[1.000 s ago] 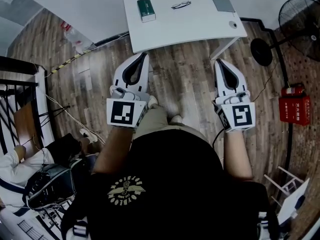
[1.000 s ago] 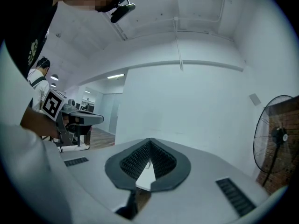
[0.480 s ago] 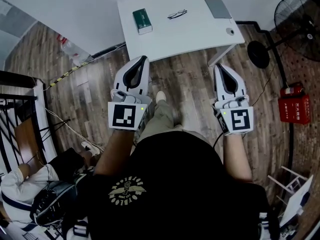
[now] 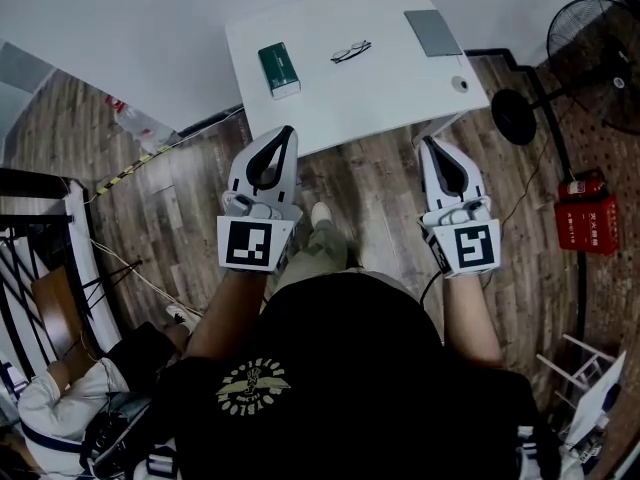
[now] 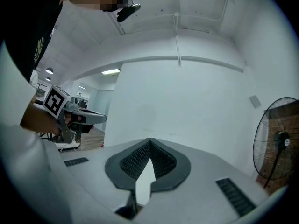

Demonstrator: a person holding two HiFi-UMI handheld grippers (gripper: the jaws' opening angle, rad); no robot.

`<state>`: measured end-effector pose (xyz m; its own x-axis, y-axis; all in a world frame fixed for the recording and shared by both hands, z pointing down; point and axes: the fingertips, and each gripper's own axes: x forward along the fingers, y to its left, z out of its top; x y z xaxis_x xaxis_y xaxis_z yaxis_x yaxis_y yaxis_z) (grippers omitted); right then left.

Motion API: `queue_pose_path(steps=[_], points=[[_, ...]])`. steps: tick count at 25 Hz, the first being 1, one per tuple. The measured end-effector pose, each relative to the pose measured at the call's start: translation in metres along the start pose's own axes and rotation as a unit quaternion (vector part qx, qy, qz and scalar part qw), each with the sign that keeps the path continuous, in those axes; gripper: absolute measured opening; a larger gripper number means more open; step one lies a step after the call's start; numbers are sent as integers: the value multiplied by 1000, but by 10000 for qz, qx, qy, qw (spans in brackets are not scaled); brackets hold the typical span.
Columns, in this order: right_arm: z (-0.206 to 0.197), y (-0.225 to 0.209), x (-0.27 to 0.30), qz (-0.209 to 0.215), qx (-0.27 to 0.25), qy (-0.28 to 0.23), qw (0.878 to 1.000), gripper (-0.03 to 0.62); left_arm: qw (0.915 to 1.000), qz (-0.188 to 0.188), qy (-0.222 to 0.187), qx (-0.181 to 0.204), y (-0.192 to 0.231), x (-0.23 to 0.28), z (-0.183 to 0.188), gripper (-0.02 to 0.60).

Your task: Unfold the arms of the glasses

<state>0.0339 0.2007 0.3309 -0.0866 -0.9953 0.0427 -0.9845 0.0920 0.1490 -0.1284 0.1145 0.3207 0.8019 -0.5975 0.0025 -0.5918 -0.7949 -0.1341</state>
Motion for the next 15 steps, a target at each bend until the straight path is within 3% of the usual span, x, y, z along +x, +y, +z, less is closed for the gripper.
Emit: queue_pose_path(steps=[15], points=[[-18, -22, 98, 295, 153, 273, 9991, 0, 9997, -14, 248, -41, 55, 76, -27, 5]])
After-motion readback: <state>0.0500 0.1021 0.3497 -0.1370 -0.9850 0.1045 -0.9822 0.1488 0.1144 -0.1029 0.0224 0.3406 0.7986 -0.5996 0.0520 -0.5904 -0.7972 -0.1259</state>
